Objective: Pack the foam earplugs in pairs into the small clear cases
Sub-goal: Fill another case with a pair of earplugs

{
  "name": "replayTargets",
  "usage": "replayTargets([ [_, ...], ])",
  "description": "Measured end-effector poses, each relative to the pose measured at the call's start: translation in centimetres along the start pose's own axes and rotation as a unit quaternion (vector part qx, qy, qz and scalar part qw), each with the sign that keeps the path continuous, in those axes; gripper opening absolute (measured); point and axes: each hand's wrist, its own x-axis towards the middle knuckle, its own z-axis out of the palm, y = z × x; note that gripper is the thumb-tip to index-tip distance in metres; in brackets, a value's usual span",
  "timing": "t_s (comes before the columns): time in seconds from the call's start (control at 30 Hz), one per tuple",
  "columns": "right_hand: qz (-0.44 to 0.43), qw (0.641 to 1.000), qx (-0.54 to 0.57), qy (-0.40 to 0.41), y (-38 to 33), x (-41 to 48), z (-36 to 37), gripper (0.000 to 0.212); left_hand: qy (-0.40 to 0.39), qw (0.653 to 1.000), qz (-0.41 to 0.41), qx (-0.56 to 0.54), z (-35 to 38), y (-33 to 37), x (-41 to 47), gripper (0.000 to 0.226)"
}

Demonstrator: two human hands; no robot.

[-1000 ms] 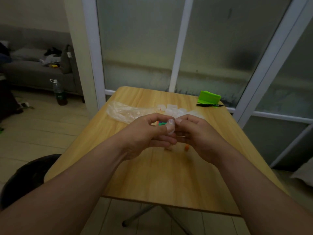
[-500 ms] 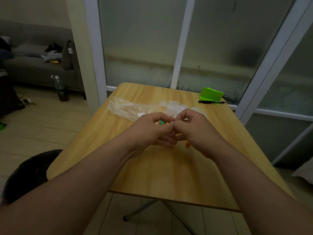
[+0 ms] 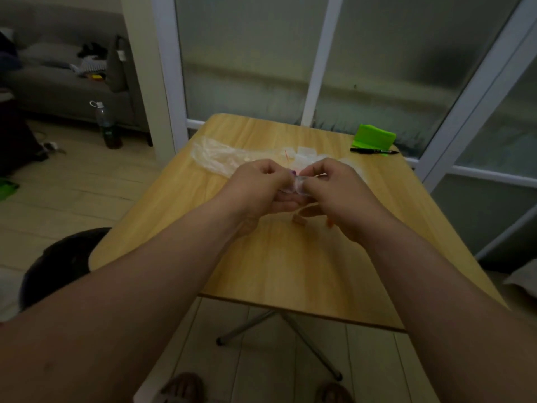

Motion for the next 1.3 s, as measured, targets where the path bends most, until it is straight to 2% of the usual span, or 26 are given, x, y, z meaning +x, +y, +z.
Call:
replayTargets([
  [0.13, -0.025, 0.999, -0.02, 0.032, 0.5, 1.0, -1.0, 0.021, 0.012, 0.999, 0.013, -0.05, -0.4, 0.8, 0.4, 0.01],
  [0.27, -0.134, 0.98, -0.127, 0.07, 0.1, 1.8, -1.4, 0.009, -0.076, 0.997, -0.027, 0.007, -0.9, 1.2, 0.0, 0.023],
  [0.4, -0.183, 0.966, -0.183, 0.018, -0.5, 1.8, -0.1, 0.011, -0.142, 0.988, -0.04, 0.039, -1.1, 0.8, -0.2, 0.039],
  [0.47, -0.178, 0.973, -0.149, 0.007, -0.9, 2.0, -0.2, 0.018, -0.121, 0.992, -0.047, -0.005, -1.4, 1.2, 0.0, 0.031],
  [0.57, -0.13, 0.987, -0.076, 0.061, -0.6, 2.5, -1.5, 0.014, -0.072, 0.985, -0.083, -0.136, -2.5, 2.2, 0.5, 0.023],
  [0.63, -0.124, 0.977, -0.142, 0.095, 0.3, 2.9, -1.8, 0.009, -0.021, 0.98, -0.094, -0.175, -3.3, 2.4, 1.0, 0.03],
  [0.73, -0.112, 0.952, -0.279, 0.059, 1.5, 2.6, -0.8, 0.005, 0.038, 0.973, -0.117, -0.196, -3.6, 1.9, 1.1, 0.037],
  [0.83, -0.091, 0.933, -0.347, 0.034, 1.7, 1.9, 0.7, 0.011, 0.044, 0.97, -0.126, -0.205, -3.1, 1.6, 0.9, 0.037],
  [1.0, -0.087, 0.888, -0.449, 0.043, 1.5, 1.6, 1.9, 0.027, 0.039, 0.971, -0.124, -0.202, -2.5, 1.8, 0.5, 0.035],
  [1.2, -0.087, 0.882, -0.461, 0.041, 1.1, 1.3, 2.0, 0.031, 0.037, 0.965, -0.133, -0.221, -2.5, 1.5, 0.3, 0.037],
  [1.3, -0.093, 0.892, -0.438, 0.058, 1.1, 1.2, 1.5, 0.026, 0.049, 0.965, -0.131, -0.222, -2.5, 1.3, 0.2, 0.04],
])
